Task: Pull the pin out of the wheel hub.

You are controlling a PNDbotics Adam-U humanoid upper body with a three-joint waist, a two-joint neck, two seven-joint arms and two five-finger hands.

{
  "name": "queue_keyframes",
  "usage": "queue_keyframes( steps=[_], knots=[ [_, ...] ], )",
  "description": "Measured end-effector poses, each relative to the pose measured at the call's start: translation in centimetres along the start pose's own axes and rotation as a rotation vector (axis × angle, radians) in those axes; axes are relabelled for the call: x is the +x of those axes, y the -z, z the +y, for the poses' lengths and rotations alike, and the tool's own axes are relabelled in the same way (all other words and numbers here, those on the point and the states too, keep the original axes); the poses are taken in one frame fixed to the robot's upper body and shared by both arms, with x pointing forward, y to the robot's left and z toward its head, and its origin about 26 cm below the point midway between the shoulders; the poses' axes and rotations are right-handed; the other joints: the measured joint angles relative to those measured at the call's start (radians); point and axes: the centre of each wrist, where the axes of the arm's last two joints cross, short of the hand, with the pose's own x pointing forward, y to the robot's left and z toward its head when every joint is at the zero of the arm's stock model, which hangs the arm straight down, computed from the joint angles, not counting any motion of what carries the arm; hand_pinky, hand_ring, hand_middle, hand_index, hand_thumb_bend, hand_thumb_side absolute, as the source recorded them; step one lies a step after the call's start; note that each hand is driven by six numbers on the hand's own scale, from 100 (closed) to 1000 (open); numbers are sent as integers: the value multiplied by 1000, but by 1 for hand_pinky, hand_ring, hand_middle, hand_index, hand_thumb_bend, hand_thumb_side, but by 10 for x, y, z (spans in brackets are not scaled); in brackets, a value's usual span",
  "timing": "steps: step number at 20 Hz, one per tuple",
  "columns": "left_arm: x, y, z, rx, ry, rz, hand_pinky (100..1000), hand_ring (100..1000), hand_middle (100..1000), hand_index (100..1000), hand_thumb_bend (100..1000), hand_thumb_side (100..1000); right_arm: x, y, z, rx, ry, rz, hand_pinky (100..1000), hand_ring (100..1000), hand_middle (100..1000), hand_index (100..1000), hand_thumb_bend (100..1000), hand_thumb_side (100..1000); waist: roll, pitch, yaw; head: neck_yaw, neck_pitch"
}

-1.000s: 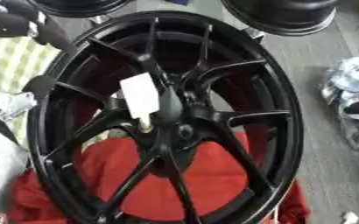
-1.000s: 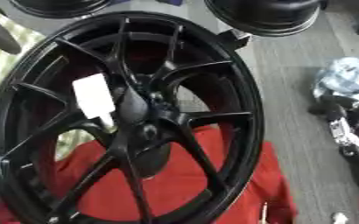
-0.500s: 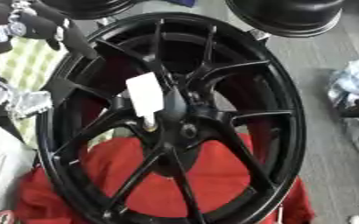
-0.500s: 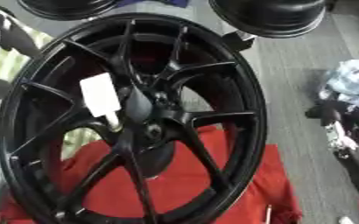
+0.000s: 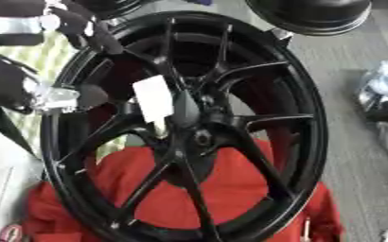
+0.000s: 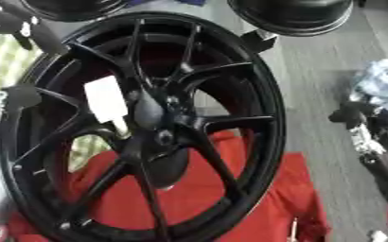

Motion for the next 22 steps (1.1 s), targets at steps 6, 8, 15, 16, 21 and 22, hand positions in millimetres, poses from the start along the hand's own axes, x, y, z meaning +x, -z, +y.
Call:
queue_keyframes(
  steps=[6, 8, 15, 16, 21, 22],
  knots=[
    [27, 2, 8, -35, -58, 47, 788, 831, 804, 905, 450, 849, 0, 0, -1, 2, 7, 0, 973, 724, 628, 731, 100, 517, 5, -13, -4, 1, 7],
    [31, 4, 9, -43, -62, 55, 788, 830, 800, 901, 475, 857, 0, 0, -1, 0, 7, 3, 973, 724, 627, 731, 100, 517, 5, -15, -1, 1, 7],
    [38, 12, 10, -55, -14, 72, 799, 822, 768, 885, 582, 858, 0, -1, -3, -7, 6, 13, 973, 721, 625, 729, 100, 518, 5, -16, 2, 0, 15],
    [37, 14, 9, -59, -5, 79, 799, 820, 766, 882, 583, 853, 0, -1, -3, -8, 6, 14, 973, 720, 624, 729, 100, 518, 5, -16, 2, 0, 15],
    [28, 27, 3, -82, 31, 124, 805, 825, 771, 881, 596, 829, 0, -1, -3, -10, 6, 17, 974, 719, 623, 728, 100, 520, 5, -15, 2, 0, 17],
    [26, 30, 2, -88, 35, 134, 807, 826, 774, 882, 594, 823, 0, 0, -2, -10, 7, 17, 974, 719, 623, 727, 100, 520, 5, -15, 2, 0, 19]
  ],
)
